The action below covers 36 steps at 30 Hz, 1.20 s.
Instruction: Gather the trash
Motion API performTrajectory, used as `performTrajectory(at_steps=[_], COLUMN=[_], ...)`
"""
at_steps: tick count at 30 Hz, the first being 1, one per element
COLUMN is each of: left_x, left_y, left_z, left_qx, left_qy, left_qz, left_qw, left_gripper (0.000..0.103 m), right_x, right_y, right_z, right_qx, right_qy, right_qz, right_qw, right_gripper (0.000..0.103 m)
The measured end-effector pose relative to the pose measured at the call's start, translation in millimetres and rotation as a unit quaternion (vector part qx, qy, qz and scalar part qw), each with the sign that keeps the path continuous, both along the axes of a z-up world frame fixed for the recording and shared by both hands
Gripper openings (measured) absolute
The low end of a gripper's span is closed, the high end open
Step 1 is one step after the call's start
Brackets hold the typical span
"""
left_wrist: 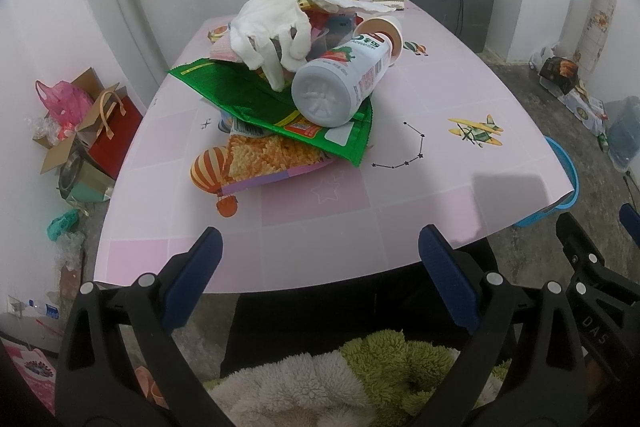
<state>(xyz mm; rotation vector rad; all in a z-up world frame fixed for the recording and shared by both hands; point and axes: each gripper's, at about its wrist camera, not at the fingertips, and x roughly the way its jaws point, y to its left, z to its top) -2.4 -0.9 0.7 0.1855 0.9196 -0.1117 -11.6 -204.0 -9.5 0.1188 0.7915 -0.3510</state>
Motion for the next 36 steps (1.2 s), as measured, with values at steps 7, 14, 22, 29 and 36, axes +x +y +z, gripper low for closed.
performTrajectory(at_steps=[7,14,22,29,36], left_x=[0,1,0,8,25], left_y=[0,1,5,11,35], left_z=[0,-1,-4,-16,-16], left_qx=[0.000,0.000,-0.002,-0.011,-0.091], left_qy=[0.000,0.001,0.005,0.027,0.018], left_qz=[0.000,0.000,-0.001,-0.015,-0.030], left_qw=[1.0000,1.0000,1.0000,0.9995,0.9952], left_gripper=[0.094,0.094,0.094,0.094,0.094], right_x=[0,0,0,15,43], right_y=[0,-1,-1,1,-6], right_z=[0,-1,-3,-10,-5], right_qx=[0.000,0.001,0.001,0.005,-0.002], right_qy=[0.000,0.000,0.001,0.010,-0.005], right_qz=[0.000,0.000,-0.001,-0.005,0.009], right_qw=[1.000,1.000,1.000,1.000,1.000], right_gripper=[0.097,0.097,0.097,0.097,0.097])
